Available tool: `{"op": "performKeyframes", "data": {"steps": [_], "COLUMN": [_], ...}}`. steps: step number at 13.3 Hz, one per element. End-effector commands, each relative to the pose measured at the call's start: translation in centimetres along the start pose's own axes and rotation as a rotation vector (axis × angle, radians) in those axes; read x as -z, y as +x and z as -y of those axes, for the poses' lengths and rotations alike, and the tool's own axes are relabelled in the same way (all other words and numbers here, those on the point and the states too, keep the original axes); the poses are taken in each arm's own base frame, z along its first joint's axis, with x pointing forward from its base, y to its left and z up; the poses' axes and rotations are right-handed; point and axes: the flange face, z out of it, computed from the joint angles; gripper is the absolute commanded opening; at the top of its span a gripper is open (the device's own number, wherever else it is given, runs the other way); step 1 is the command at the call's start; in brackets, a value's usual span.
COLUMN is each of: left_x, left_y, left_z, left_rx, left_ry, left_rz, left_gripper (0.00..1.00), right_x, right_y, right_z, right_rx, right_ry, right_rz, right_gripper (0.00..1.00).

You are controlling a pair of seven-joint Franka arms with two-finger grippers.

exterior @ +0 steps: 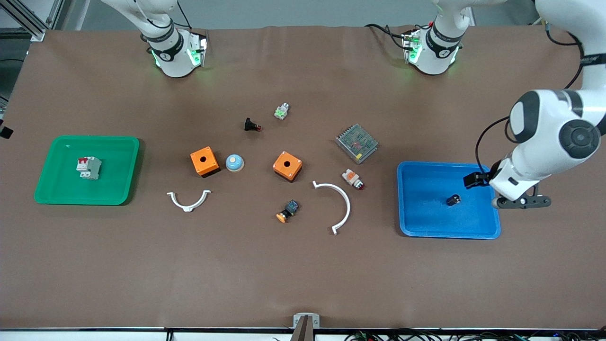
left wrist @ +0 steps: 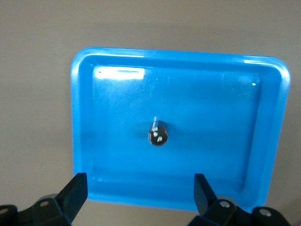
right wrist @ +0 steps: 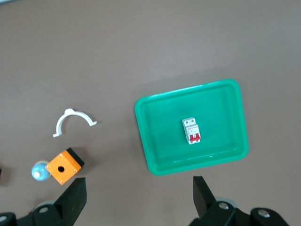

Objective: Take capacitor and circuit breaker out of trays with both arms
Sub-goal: 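Reach the left gripper to the black capacitor while the right gripper reaches the breaker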

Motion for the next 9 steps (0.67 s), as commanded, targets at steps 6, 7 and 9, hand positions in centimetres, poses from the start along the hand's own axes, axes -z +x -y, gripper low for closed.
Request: {"op": "performKeyframes", "data": {"steps": [6,7,9], "left_x": [-10.3,-11.1,-12.1], "left_y": [0.5,0.5,0.5], "left_z": [-0.8,-1.0,-1.0], "left_rx": [-0.002,-0.004,-0.004], "left_ry": [-0.022,-0.023,-0.024], "left_rz": [0.007,0.017,0.021], "left_gripper": [0.73,0.68,0.58], "right_x": [-15.8,-17.9,-22.4], "right_y": [2.7,2.4,1.6], "right_z": [-4.4,-5.8,-7.1], "right_rx": [0.217,0.274,0.347], "right_ry": [-0.067,-0.058,-0.054], "right_rz": [0.19,0.177,0.143], "right_gripper": [1.0,1.0,1.0]}}
